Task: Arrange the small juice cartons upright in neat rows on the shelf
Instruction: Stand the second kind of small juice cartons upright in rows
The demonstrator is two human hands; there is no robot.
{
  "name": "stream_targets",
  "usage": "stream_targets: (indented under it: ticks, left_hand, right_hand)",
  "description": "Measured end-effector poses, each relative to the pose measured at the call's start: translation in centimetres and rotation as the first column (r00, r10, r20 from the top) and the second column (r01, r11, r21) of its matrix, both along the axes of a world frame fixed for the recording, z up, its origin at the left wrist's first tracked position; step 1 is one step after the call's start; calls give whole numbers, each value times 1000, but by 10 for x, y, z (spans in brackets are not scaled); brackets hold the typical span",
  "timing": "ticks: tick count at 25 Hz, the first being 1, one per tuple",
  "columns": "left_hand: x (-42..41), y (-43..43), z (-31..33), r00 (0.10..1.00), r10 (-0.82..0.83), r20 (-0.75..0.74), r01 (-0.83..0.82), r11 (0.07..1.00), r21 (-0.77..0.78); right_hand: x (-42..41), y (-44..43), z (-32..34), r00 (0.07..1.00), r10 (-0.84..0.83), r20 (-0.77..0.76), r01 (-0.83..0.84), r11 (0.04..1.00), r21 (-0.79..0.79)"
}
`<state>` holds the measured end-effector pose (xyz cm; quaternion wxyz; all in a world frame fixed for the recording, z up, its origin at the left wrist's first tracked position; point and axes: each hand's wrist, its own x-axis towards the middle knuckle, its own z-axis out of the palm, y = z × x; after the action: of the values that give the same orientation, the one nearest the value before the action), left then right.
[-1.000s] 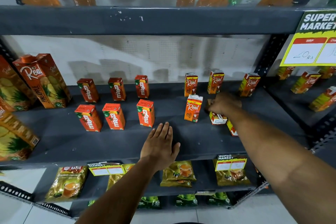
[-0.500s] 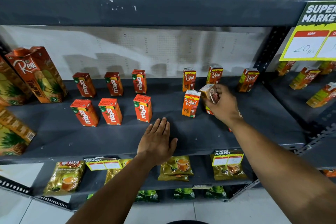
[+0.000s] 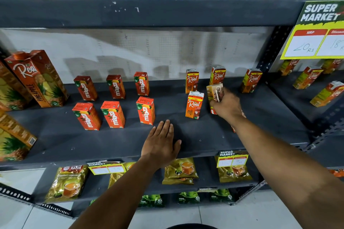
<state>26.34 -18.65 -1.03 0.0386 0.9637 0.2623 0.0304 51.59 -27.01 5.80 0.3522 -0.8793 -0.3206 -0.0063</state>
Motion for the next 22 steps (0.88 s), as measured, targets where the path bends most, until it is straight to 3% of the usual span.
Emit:
stream_targets:
  ticks: [3, 5, 7, 10, 14, 22]
  left_hand:
    - [1, 0, 1, 1000, 3, -24, -3, 1000, 1]
    - [2, 1, 0, 999, 2, -37, -2, 1000, 6]
    - [2, 1, 0, 999, 1, -33, -1, 1000, 9]
    - [2, 1, -1, 999, 5, -34, -4, 1000, 12]
    - [2, 1, -1, 999, 3, -33, -3, 1000, 16]
    - [2, 1, -1, 1000, 2, -27, -2, 1000, 13]
  right_hand:
    - [10, 8, 26, 999, 16, 38, -9, 985, -170]
    - [16, 14, 44, 986, 97, 139, -40, 930, -365]
    - [18, 16, 59, 962, 193, 193, -49, 818, -573]
    - [13, 19, 76, 933, 339, 120, -130, 630, -766]
    - [6, 27, 84, 954, 299, -4, -183, 574, -798]
    - [9, 28, 78, 967, 253, 30, -162, 702, -693]
